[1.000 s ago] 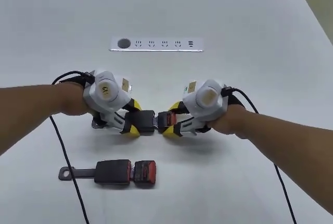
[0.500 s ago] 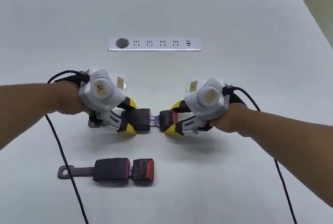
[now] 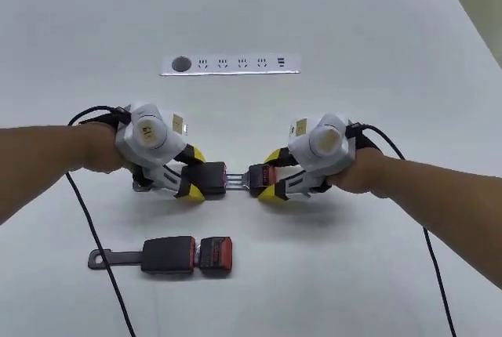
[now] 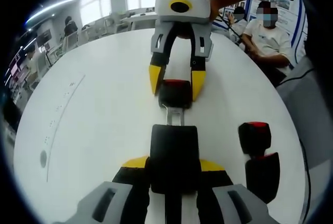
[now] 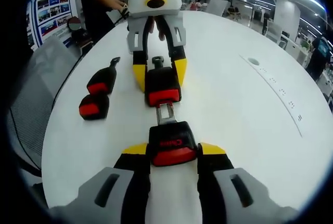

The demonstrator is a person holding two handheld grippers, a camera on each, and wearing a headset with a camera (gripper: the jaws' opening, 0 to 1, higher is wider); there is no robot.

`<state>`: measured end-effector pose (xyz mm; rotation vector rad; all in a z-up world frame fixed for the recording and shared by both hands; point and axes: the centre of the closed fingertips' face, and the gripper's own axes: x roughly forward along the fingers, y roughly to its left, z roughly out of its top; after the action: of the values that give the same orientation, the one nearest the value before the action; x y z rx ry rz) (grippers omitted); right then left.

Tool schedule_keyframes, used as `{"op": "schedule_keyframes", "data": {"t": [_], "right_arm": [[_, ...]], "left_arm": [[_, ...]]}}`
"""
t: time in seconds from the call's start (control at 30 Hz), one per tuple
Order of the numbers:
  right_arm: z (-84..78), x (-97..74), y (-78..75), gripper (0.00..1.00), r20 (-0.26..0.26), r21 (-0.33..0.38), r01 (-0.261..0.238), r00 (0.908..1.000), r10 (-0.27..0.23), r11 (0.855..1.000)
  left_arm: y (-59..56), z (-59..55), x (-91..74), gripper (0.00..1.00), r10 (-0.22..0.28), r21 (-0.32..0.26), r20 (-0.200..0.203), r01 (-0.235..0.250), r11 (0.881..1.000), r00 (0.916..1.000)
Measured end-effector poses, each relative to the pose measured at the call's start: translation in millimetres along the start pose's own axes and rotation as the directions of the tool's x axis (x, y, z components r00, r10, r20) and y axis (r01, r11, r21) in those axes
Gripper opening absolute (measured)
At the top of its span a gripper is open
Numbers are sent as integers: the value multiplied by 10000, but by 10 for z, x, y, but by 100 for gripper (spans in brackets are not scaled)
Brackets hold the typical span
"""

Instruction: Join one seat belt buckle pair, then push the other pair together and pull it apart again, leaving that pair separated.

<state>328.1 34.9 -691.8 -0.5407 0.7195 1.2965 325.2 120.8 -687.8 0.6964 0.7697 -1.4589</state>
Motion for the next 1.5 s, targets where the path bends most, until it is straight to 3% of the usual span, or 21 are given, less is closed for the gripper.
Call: {"op": "schedule_keyframes", "data": {"t": [0.3, 0.43, 0.7, 1.3, 1.33, 1.5], "right_arm": [[-171, -235, 4, 33, 156, 241, 202, 9997, -206, 9995], [-267, -251, -66, 33, 57, 253, 241, 9997, -242, 9994], [-376, -341, -32, 34, 74, 287, 291, 9995, -293, 9992], [-722, -579, -130, 34, -307, 353, 414, 9987, -403, 9985], [-728, -602, -71, 34, -315, 371, 431, 9986, -419, 9984], [-778, -626, -85, 34, -335, 466, 483, 9983, -468, 9977]], "left_arm": [[-3, -1, -1, 35, 28, -20, -44, -28, 10000, 10000], [-3, -3, -5, 35, -6, 5, -70, 6, 10000, 10000], [2, -16, -7, 35, -11, 15, -47, 11, 10000, 10000], [27, -46, 7, 35, 20, -42, -184, -21, 10000, 9998], [25, -45, 7, 35, 23, -44, -191, -24, 10000, 9998], [0, -22, 4, 35, 24, -43, -212, -25, 10000, 9998]]}}
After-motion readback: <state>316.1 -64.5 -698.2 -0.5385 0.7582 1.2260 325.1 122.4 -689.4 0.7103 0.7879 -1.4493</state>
